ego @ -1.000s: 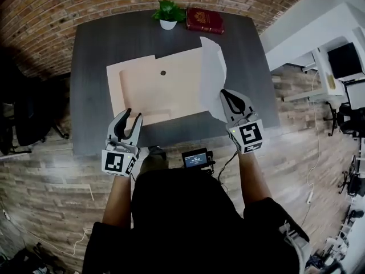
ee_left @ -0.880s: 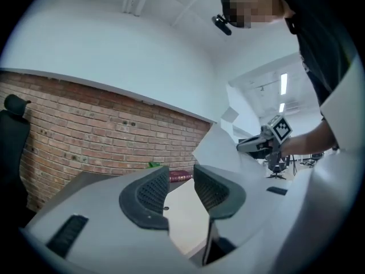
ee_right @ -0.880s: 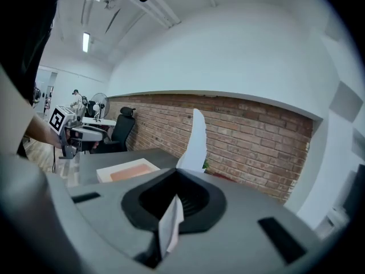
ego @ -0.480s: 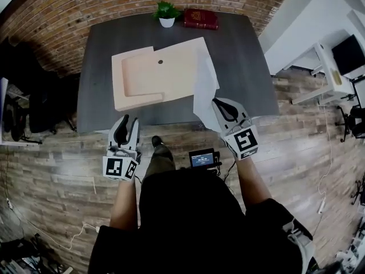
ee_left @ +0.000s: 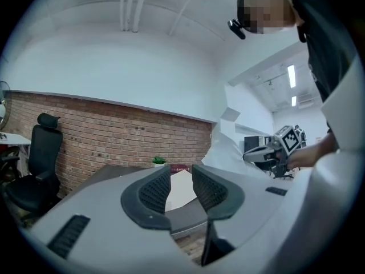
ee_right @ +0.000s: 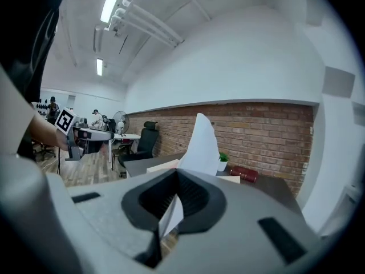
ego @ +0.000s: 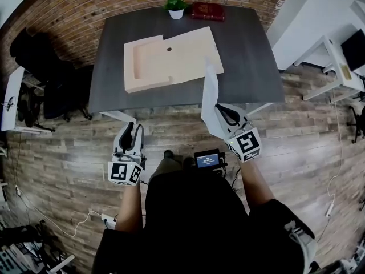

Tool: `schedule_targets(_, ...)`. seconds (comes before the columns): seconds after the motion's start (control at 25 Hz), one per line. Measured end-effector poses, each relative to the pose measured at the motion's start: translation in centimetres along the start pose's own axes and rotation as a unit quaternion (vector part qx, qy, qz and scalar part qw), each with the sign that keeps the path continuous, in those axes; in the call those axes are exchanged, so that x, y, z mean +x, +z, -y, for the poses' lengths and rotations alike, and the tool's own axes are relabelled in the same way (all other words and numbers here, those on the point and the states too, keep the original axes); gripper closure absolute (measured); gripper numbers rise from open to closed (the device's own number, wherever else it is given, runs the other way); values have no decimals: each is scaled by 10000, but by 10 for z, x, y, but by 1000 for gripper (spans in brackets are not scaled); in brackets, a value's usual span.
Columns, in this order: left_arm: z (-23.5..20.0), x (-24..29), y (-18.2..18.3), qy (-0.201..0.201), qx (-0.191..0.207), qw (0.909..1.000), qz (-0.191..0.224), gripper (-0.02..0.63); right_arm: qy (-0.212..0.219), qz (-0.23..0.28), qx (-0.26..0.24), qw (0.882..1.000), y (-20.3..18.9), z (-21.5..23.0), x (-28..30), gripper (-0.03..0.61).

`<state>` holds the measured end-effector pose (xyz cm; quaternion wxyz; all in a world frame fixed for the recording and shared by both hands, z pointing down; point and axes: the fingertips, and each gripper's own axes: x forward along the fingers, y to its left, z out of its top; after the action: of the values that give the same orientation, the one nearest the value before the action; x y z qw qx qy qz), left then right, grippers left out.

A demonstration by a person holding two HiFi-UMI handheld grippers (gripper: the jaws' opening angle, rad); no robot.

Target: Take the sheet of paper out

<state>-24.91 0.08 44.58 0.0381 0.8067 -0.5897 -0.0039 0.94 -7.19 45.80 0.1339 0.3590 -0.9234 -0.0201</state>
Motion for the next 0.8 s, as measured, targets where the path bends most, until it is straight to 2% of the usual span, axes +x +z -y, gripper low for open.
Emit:
schedule_targets(0.28,4,-27,-5,2,-27,10000,-77,502,-82,-137,193,9997,-19,-24,-18,574)
schedule_targets(0.8,-4,-90,-3,-376,-290,9989,34,505,-388,-385,201,9983,-7,-94,-44,574)
